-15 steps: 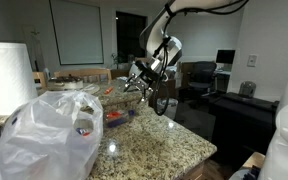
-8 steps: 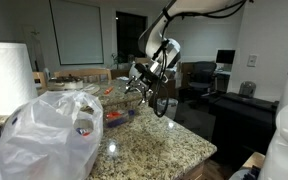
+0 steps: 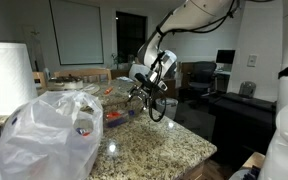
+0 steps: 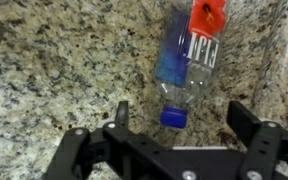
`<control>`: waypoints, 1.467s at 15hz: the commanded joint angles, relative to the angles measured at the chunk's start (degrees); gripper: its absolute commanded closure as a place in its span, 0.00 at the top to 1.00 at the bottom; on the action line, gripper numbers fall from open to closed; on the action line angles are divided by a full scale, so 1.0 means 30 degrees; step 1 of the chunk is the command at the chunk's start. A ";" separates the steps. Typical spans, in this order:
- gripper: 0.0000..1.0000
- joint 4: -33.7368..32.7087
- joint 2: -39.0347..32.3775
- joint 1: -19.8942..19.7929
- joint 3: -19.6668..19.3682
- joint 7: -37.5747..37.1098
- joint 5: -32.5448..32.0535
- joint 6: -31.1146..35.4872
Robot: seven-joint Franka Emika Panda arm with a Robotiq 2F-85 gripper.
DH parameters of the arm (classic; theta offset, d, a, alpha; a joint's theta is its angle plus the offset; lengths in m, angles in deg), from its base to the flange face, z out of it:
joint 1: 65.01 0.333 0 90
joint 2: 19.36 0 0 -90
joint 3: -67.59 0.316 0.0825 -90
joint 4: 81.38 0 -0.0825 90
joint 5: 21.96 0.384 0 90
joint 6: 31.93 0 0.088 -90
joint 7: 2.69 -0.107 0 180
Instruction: Put five plastic bottles inside the white plastic bag
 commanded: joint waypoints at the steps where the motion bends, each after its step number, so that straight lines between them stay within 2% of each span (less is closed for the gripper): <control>1: 1.00 -0.1235 -0.1367 0.0185 -0.0088 -0.1345 -0.0254 -0.0598; 6: 1.00 -0.2109 -0.2713 0.0268 -0.0335 -0.2936 -0.0397 -0.0883; 14: 1.00 -0.2539 -0.3448 0.0273 -0.0475 -0.3585 -0.0137 -0.0884; 15: 0.80 -0.2574 -0.3460 0.0292 -0.0463 -0.3646 -0.0170 -0.0978; 22: 0.34 -0.2729 -0.3431 0.0336 -0.0451 -0.3641 -0.0143 -0.1497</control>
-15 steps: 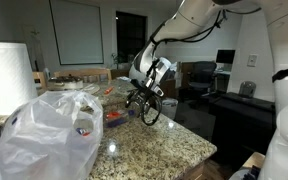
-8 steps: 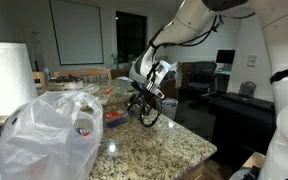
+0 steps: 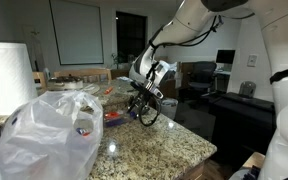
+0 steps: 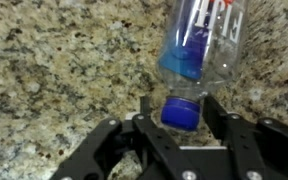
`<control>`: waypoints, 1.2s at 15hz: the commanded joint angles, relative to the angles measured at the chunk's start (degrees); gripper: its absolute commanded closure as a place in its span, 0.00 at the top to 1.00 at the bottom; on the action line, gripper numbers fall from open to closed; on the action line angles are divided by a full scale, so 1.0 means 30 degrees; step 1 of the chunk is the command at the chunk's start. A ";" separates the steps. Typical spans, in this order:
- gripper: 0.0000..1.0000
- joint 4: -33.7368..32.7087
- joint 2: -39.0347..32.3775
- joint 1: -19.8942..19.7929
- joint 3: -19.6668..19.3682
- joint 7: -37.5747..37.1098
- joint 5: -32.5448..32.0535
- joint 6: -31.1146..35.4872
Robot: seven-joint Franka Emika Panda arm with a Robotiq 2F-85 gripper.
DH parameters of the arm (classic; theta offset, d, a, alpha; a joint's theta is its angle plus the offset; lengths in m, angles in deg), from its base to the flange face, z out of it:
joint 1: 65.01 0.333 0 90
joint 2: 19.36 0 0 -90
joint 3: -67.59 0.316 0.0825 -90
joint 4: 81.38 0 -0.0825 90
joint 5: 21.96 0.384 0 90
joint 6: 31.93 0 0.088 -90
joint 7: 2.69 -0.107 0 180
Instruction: Put five plastic bottles inside the white plastic bag
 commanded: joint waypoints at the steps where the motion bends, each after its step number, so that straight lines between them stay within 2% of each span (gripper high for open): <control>1: 0.26 -0.0224 -0.0021 0.0165 -0.0131 -0.0861 -0.0138 -0.0441; 3: 0.15 -0.0176 0.0034 0.0161 -0.0140 -0.0865 -0.0123 -0.0439; 4: 0.13 -0.0156 0.0052 0.0158 -0.0145 -0.0866 -0.0119 -0.0433; 9: 0.13 0.0369 0.0758 0.0059 -0.0177 -0.0342 -0.0005 -0.0254; 13: 0.13 0.1296 0.2366 -0.0120 -0.0055 0.0346 0.0219 -0.0813; 18: 0.13 0.2518 0.4845 -0.0130 -0.0049 0.0668 0.0085 -0.3002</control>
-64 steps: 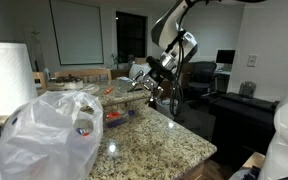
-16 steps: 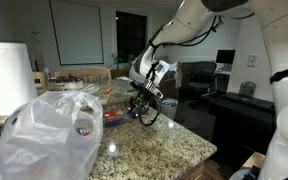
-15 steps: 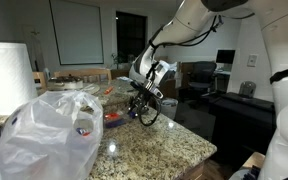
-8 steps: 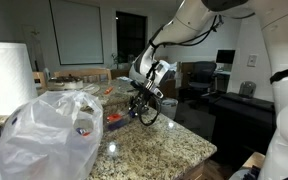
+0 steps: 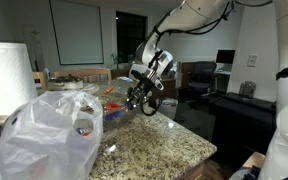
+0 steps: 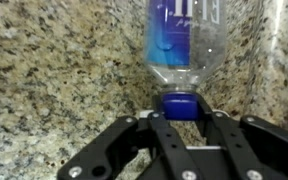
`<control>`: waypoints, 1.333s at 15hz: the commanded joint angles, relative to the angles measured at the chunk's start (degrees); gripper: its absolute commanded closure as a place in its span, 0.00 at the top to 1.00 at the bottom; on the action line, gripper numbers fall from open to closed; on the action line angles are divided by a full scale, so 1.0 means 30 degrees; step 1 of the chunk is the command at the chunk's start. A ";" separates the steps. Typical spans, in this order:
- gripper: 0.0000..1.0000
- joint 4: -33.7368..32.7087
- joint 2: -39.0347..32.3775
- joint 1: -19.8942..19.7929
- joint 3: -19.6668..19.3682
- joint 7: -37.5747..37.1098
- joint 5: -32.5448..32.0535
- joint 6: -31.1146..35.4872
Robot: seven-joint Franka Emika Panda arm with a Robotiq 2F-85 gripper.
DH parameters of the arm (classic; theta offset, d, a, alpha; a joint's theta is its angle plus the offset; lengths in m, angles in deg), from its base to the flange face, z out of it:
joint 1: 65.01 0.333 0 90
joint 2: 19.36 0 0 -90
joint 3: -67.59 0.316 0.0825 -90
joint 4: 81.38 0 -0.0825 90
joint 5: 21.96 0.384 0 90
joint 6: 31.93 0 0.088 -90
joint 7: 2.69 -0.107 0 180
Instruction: Put five plastic bottles inside the white plastic bag
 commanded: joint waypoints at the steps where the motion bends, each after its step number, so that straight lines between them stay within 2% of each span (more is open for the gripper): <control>1: 0.13 0.1778 0.2585 -0.0057 0.0027 0.0564 -0.0021 -0.1432; 5: 0.13 0.1772 0.3275 0.0445 0.0424 0.0014 -0.0928 -0.1980; 13: 0.13 -0.1907 0.0211 0.2310 0.1762 -0.1198 -0.3617 -0.1649; 17: 0.13 -0.3304 -0.0852 0.2952 0.2581 -0.0084 -0.2550 -0.1362; 20: 0.13 -0.3303 -0.0924 0.3422 0.3167 0.0492 -0.1897 -0.0266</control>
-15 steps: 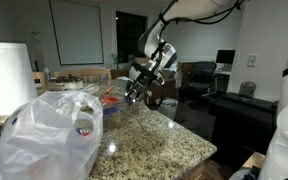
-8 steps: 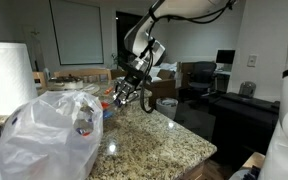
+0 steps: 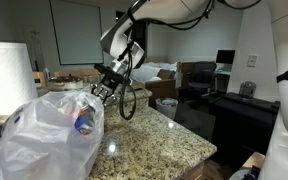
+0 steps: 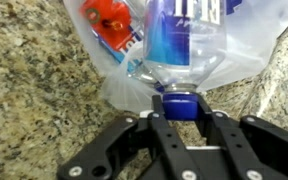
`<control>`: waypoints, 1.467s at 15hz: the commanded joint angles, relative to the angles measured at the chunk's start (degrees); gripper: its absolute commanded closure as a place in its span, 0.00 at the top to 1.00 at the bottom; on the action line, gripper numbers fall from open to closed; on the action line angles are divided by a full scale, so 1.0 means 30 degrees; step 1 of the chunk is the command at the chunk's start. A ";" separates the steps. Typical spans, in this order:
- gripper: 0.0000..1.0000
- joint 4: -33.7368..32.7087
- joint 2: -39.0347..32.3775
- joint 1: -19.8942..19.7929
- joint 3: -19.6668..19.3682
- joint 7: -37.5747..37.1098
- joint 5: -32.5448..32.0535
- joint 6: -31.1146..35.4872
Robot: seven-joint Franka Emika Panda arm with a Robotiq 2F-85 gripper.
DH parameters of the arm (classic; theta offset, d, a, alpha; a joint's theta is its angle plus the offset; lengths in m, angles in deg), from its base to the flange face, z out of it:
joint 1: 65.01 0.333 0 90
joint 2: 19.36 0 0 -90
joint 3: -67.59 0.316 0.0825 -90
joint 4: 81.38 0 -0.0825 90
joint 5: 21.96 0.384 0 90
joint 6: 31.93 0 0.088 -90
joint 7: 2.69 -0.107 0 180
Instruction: Put five plastic bottles inside the white plastic bag
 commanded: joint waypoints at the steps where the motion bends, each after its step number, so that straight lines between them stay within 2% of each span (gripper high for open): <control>1: 0.13 0.0253 0.0193 0.0426 0.0499 0.0951 0.0770 0.1541; 4: 0.13 0.1804 0.1559 0.0662 0.0891 0.1840 0.1303 0.4143; 6: 0.13 0.3039 0.2362 0.0836 0.1410 0.3507 0.2210 0.6170; 12: 0.13 0.5569 0.3648 0.1836 0.3281 0.7936 0.4424 1.0220; 17: 0.13 0.5676 0.4274 0.2216 0.5672 1.4805 0.9884 1.3896; 22: 0.13 0.5076 0.4926 0.2116 0.6451 2.0362 1.4310 1.4219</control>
